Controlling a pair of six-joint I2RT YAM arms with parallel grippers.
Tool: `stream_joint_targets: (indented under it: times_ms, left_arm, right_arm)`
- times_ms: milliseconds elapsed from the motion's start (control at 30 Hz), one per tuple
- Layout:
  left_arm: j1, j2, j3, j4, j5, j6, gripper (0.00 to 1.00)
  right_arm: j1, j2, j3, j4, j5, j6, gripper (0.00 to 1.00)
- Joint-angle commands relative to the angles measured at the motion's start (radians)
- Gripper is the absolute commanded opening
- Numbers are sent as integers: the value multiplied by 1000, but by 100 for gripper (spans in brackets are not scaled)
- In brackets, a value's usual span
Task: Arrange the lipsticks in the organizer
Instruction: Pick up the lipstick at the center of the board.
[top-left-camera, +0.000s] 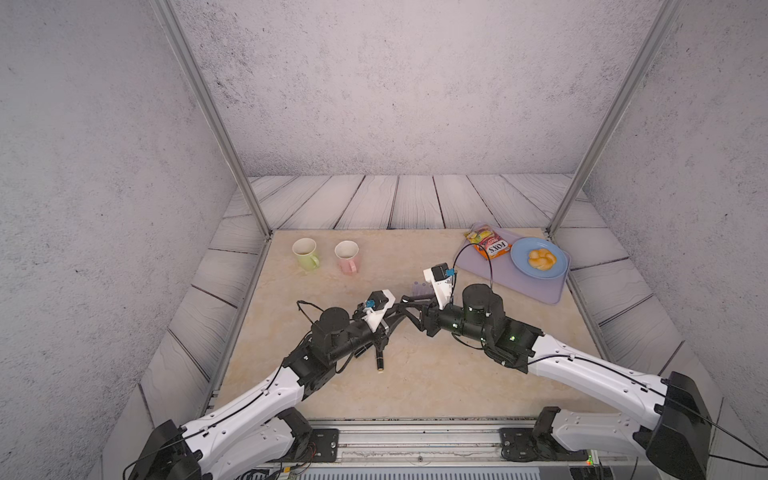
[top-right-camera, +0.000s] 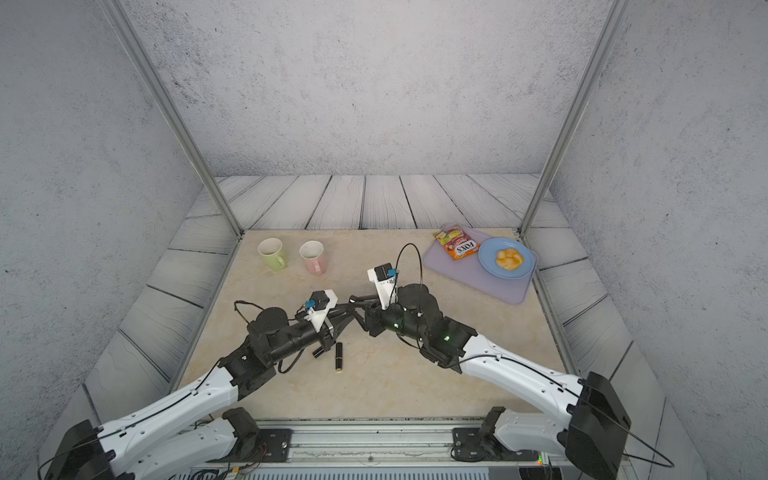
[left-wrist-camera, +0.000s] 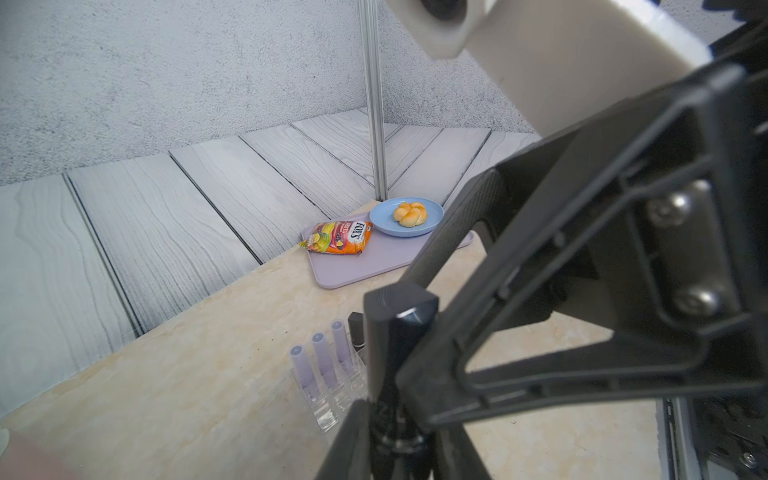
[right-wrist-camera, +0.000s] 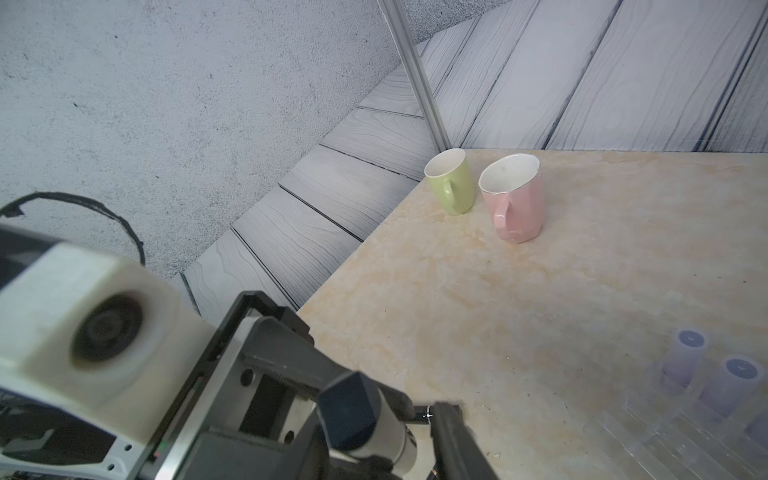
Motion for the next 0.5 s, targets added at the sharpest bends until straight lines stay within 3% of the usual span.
stream_joint_targets:
  times_ms: [0,333,467]
  left_arm:
    - [-15,2,9,30,-4,20,8]
    - [-19,5,16,29,-25,6,9]
    - [-19,12,19,18,-47,-31,30]
  right_arm:
    - [5,12,16,37,29,-7,37]
    - [8,24,-7,70,51,-10,17]
    - [8,28,-28,102,79,-49,14]
